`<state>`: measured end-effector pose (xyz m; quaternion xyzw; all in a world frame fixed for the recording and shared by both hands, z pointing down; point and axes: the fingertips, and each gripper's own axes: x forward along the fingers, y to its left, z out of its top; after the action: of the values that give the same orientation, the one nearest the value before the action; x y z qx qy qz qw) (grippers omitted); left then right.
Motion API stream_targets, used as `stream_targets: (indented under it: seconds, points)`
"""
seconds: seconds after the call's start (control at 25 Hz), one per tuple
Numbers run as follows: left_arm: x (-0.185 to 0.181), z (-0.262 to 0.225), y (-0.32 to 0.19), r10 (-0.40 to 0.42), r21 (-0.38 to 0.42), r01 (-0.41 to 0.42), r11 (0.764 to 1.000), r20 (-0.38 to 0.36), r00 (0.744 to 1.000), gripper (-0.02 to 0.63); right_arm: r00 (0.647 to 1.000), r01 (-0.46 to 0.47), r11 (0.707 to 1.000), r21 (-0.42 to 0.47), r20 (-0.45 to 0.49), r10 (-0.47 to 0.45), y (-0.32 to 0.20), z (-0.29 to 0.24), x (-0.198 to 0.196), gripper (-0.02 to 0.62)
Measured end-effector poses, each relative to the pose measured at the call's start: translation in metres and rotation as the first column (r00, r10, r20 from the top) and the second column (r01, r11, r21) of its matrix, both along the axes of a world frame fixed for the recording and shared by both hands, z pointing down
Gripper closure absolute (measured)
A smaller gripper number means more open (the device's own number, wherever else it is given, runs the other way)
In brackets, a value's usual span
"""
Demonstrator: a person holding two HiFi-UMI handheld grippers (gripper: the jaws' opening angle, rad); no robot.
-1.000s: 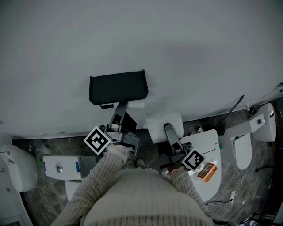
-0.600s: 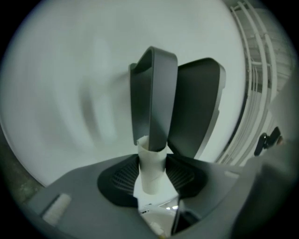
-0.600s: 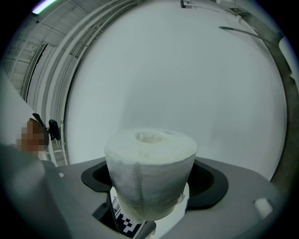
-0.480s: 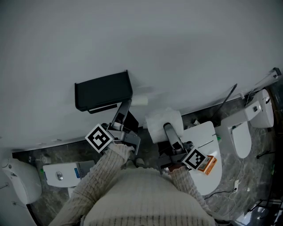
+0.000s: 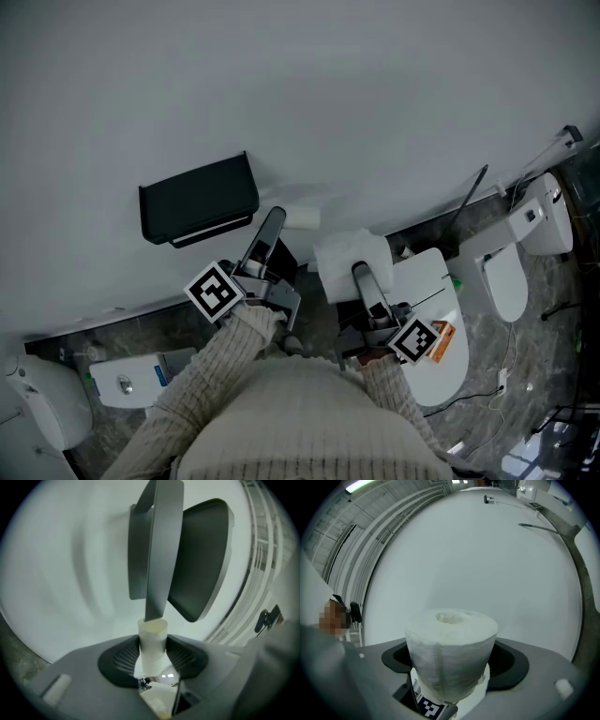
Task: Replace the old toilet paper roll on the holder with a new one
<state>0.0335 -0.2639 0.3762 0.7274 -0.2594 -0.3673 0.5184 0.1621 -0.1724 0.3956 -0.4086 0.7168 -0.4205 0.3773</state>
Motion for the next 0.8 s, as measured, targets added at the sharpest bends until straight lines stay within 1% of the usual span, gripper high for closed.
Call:
stream_targets:
  seconds: [0.2,0.36,0.56,0.8]
  points:
    - [0.007,0.004,0.01,0.03,-0.014,-0.03,0.999,0.007,1.0,0.439,1.0,-0.019,1.0,0.0,0.013,0.019,0.004,-0.001,0.004,0.16]
    - [0.004,0.007,0.018,0.033,-0.026,-0.033,0.999,0.004,0.999,0.439,1.0,-0.024,1.0,0.002,0.012,0.024,0.009,-0.002,0.003,0.16]
    - [-0.007,0.018,0.029,0.01,-0.051,-0.01,0.999,0.007,1.0,0.439,0.999,-0.029,1.0,-0.007,0.029,0.029,0.008,0.001,0.002,0.16]
    - [-0.035,0.026,0.042,-0.047,-0.073,0.048,0.996,0.012,0.999,0.439,0.999,0.005,1.0,0.002,0.042,-0.005,-0.002,-0.002,-0.011,0.16]
